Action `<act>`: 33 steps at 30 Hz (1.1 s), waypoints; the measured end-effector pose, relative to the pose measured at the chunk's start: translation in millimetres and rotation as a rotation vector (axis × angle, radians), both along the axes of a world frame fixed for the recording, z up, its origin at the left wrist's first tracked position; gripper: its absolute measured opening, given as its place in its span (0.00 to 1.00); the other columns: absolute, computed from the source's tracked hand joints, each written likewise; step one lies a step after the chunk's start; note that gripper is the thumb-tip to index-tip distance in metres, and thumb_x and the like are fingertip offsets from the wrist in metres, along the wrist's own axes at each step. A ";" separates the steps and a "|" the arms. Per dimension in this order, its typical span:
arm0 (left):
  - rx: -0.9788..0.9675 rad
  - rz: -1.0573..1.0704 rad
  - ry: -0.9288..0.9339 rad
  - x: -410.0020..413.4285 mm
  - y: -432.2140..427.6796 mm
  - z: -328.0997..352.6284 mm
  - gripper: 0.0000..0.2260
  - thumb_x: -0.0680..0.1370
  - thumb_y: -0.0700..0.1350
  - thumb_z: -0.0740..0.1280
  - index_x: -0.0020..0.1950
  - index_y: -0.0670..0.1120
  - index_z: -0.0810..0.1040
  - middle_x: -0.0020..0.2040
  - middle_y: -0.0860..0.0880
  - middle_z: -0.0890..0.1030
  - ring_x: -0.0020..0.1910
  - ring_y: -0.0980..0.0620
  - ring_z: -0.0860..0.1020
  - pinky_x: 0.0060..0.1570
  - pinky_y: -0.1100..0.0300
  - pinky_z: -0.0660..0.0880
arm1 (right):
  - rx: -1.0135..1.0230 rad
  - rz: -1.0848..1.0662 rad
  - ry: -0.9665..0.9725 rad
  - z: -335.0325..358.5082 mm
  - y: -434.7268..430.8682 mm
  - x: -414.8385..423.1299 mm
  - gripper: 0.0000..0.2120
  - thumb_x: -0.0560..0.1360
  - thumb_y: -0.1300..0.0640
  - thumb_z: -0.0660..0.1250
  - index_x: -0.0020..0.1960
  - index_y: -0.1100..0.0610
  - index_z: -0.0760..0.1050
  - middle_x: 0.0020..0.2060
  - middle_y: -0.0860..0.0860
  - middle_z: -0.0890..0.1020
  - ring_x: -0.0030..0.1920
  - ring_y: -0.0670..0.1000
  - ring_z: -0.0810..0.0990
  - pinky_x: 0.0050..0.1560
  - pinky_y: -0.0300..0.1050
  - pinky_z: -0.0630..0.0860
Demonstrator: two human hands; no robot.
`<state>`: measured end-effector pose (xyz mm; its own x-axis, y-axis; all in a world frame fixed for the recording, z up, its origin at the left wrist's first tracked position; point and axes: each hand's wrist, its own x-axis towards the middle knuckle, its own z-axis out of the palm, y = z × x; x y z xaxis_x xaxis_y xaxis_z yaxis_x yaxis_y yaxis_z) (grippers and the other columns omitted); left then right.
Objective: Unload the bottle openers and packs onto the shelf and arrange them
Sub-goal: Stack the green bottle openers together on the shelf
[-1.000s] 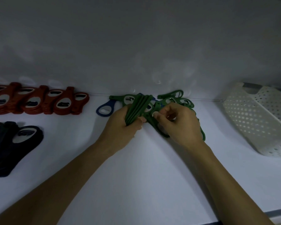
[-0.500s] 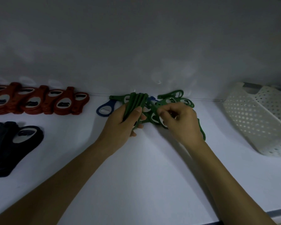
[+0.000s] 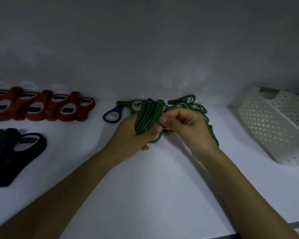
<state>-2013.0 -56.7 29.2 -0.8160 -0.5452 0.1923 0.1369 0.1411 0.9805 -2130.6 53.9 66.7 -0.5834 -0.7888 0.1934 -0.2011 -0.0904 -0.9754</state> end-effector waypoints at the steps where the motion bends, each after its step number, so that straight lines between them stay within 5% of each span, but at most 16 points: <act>1: -0.004 0.021 -0.010 -0.4 -0.1 -0.7 0.06 0.74 0.48 0.70 0.49 0.55 0.77 0.38 0.60 0.81 0.36 0.60 0.80 0.28 0.66 0.74 | 0.008 -0.008 0.026 -1.7 -0.8 -0.4 0.03 0.72 0.68 0.70 0.40 0.63 0.79 0.30 0.47 0.82 0.31 0.43 0.80 0.36 0.34 0.76; 4: 0.030 0.057 -0.013 -1.2 -1.6 -2.9 0.07 0.77 0.40 0.66 0.48 0.53 0.77 0.39 0.57 0.83 0.36 0.57 0.81 0.26 0.66 0.73 | 0.027 -0.125 0.170 -10.5 -3.1 -5.9 0.06 0.74 0.63 0.69 0.39 0.61 0.79 0.32 0.53 0.81 0.33 0.47 0.77 0.38 0.39 0.74; 7: 0.087 0.044 -0.003 -1.1 -1.6 -0.9 0.08 0.78 0.38 0.63 0.50 0.50 0.77 0.41 0.55 0.84 0.40 0.57 0.83 0.28 0.66 0.74 | 0.193 -0.253 0.617 -19.1 -1.7 -14.3 0.05 0.74 0.54 0.70 0.46 0.56 0.81 0.39 0.50 0.82 0.41 0.46 0.78 0.43 0.45 0.75; 11: 0.139 0.110 0.034 -1.8 -3.6 0.3 0.04 0.78 0.42 0.64 0.49 0.46 0.78 0.34 0.53 0.80 0.31 0.60 0.77 0.22 0.66 0.69 | 0.440 -0.161 0.875 -26.6 -2.8 -15.7 0.22 0.69 0.44 0.73 0.55 0.59 0.78 0.48 0.55 0.81 0.48 0.55 0.78 0.48 0.51 0.77; 15: 0.243 0.138 0.053 -3.0 -4.9 3.3 0.10 0.80 0.50 0.60 0.45 0.47 0.78 0.31 0.54 0.80 0.28 0.59 0.76 0.21 0.66 0.67 | 0.418 -0.192 0.960 -27.6 -2.9 -20.1 0.15 0.72 0.51 0.72 0.55 0.59 0.79 0.48 0.55 0.82 0.47 0.56 0.79 0.47 0.51 0.77; 23: 0.039 0.044 0.031 -3.2 -3.9 -3.2 0.16 0.68 0.58 0.66 0.48 0.49 0.76 0.35 0.51 0.78 0.32 0.58 0.75 0.28 0.66 0.73 | 0.272 -0.236 0.861 -25.3 -4.2 -15.8 0.08 0.76 0.54 0.67 0.47 0.58 0.81 0.40 0.53 0.82 0.40 0.52 0.77 0.40 0.48 0.74; 27: -0.004 0.043 0.006 -3.6 -3.0 -8.6 0.12 0.75 0.54 0.68 0.50 0.47 0.76 0.38 0.51 0.77 0.36 0.59 0.76 0.32 0.65 0.75 | 0.392 -0.202 0.968 -27.4 -3.9 -20.3 0.10 0.74 0.51 0.68 0.45 0.59 0.78 0.39 0.52 0.79 0.41 0.53 0.75 0.40 0.48 0.72; 31: -0.053 0.058 0.010 -3.1 -1.7 -6.0 0.17 0.73 0.58 0.66 0.50 0.45 0.74 0.45 0.36 0.77 0.41 0.49 0.76 0.45 0.44 0.77 | 0.461 -0.182 1.033 -29.4 -3.2 -21.5 0.12 0.73 0.50 0.70 0.43 0.59 0.76 0.41 0.52 0.78 0.41 0.53 0.75 0.38 0.44 0.68; 33: -0.068 0.057 0.032 -1.8 0.5 -3.0 0.19 0.72 0.60 0.66 0.48 0.45 0.74 0.44 0.33 0.75 0.40 0.46 0.76 0.47 0.41 0.76 | 0.450 -0.180 1.050 -28.9 -3.7 -20.5 0.11 0.74 0.52 0.69 0.46 0.60 0.78 0.43 0.53 0.81 0.42 0.54 0.77 0.41 0.46 0.72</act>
<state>-2014.8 -56.3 26.2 -0.7767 -0.5756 0.2558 0.1573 0.2159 0.9636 -2151.1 50.2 37.7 -0.4125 -0.8315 0.3721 -0.9066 0.3348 -0.2567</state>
